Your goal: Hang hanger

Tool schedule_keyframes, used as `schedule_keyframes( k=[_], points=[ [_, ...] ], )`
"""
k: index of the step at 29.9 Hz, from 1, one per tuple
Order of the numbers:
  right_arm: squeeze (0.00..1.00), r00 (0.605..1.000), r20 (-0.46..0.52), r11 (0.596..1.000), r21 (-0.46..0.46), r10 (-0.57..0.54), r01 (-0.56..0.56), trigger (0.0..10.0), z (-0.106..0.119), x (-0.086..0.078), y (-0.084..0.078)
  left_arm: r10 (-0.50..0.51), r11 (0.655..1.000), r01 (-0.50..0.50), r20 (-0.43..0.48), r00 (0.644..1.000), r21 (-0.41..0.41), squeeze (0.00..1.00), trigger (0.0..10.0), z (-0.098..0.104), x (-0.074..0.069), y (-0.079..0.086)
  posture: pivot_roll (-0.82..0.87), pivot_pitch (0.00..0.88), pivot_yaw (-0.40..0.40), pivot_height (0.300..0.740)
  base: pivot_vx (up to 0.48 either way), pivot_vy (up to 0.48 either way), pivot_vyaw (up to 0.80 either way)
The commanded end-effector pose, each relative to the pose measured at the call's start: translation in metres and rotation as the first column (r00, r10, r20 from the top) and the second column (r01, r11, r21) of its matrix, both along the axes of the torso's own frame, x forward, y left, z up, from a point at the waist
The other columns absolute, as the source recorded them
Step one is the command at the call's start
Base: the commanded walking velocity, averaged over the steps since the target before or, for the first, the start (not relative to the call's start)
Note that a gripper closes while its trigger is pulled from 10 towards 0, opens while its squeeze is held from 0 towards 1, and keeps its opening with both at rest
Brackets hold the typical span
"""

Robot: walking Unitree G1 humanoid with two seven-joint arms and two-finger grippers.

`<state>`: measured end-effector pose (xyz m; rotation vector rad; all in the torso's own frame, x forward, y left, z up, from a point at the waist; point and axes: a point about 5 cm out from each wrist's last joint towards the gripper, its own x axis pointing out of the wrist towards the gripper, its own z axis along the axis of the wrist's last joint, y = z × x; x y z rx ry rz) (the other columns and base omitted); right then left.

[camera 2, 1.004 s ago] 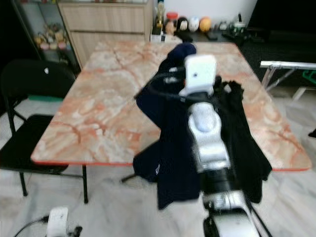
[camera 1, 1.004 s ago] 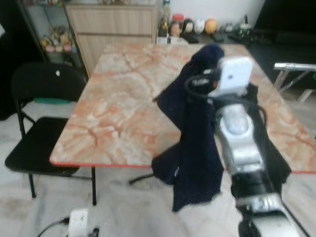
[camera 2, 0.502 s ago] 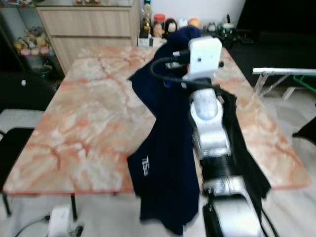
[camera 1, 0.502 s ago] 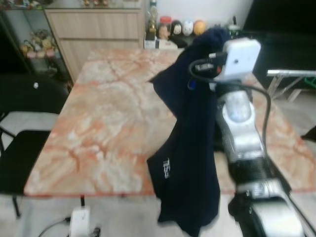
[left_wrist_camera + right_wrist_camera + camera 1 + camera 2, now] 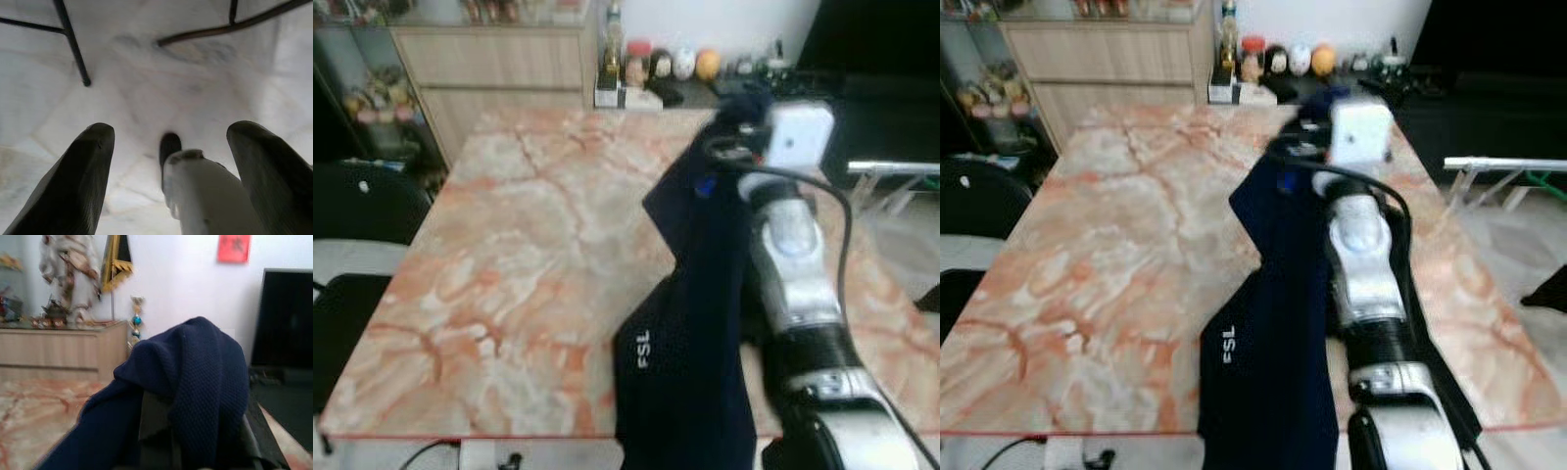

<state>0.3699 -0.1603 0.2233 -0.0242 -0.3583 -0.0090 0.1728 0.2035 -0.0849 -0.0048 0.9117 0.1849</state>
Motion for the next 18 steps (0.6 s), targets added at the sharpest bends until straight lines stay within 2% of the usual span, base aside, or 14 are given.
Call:
schedule_keyframes(
  k=[1, 3, 5, 11, 14, 15, 18],
  points=[
    [0.00, 0.999, -0.033, 0.999, 0.025, 0.023, -0.022, 10.0, -0.003, 0.001, 0.002, 0.014, 1.000, -0.013, -0.042, 0.999, 0.019, 0.00, 10.0, -0.004, -0.011, 0.009, 0.01, 0.000, -0.037, 0.740, 0.000, 0.000, 0.00],
    [0.00, 0.999, -0.042, 0.999, 0.024, 0.026, -0.025, 10.0, -0.005, 0.001, 0.001, 0.014, 1.000, -0.013, -0.043, 0.999, 0.019, 0.00, 10.0, -0.004, -0.011, 0.009, 0.01, 0.000, -0.037, 0.740, 0.000, 0.000, 0.00],
    [0.00, 0.992, -0.102, 0.997, 0.053, 0.068, -0.063, 10.0, -0.012, 0.003, 0.002, 0.014, 1.000, -0.013, -0.046, 0.999, 0.020, 0.00, 10.0, -0.004, -0.012, 0.011, 0.01, 0.000, -0.036, 0.740, 0.000, 0.000, 0.00],
    [0.00, 0.983, -0.152, 0.995, 0.016, 0.098, -0.097, 10.0, -0.021, 0.004, 0.005, 0.015, 1.000, -0.014, -0.048, 0.999, 0.017, 0.00, 10.0, -0.004, -0.013, 0.011, 0.01, 0.000, -0.037, 0.740, 0.000, 0.000, 0.00],
    [0.00, 0.955, -0.247, 0.985, -0.016, 0.163, -0.172, 10.0, -0.035, 0.005, 0.013, 0.015, 1.000, -0.014, -0.051, 0.999, 0.013, 0.00, 10.0, -0.004, -0.013, 0.011, 0.01, 0.000, -0.036, 0.740, 0.000, 0.000, 0.00],
    [0.00, 0.937, -0.270, 0.972, -0.018, 0.220, -0.233, 10.0, -0.039, 0.003, 0.018, 0.014, 1.000, -0.013, -0.052, 0.999, 0.013, 0.00, 10.0, -0.004, -0.013, 0.011, 0.01, 0.000, -0.034, 0.740, 0.000, 0.000, 0.00],
    [0.00, 0.922, -0.303, 0.962, -0.046, 0.242, -0.268, 10.0, -0.044, 0.001, 0.019, 0.015, 1.000, -0.014, -0.055, 0.998, 0.012, 0.00, 10.0, -0.005, -0.014, 0.012, 0.01, 0.000, -0.034, 0.740, 0.000, 0.000, 0.00]
  ],
)
